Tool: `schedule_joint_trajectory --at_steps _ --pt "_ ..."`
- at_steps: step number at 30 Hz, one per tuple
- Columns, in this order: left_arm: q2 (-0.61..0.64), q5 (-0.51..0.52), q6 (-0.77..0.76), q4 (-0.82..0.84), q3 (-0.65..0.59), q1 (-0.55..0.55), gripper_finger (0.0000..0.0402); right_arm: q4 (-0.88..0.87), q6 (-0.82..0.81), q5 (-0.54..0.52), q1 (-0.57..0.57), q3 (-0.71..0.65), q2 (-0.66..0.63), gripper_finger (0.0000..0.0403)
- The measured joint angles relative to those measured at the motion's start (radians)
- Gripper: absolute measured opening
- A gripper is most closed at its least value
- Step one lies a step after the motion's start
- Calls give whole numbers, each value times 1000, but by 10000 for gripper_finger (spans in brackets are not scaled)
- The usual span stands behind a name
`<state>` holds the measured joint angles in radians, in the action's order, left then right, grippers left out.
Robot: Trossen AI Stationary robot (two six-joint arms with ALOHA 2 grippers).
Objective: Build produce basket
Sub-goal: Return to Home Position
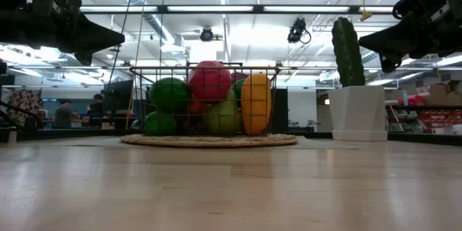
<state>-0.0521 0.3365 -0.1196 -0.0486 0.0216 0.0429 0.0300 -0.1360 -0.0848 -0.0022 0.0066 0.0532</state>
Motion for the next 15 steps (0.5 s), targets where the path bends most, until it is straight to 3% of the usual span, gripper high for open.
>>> schedule_joint_trajectory --at_steps 15 --pt "0 0 0 0 0 0 26 0 0 0 0 0 0 19"
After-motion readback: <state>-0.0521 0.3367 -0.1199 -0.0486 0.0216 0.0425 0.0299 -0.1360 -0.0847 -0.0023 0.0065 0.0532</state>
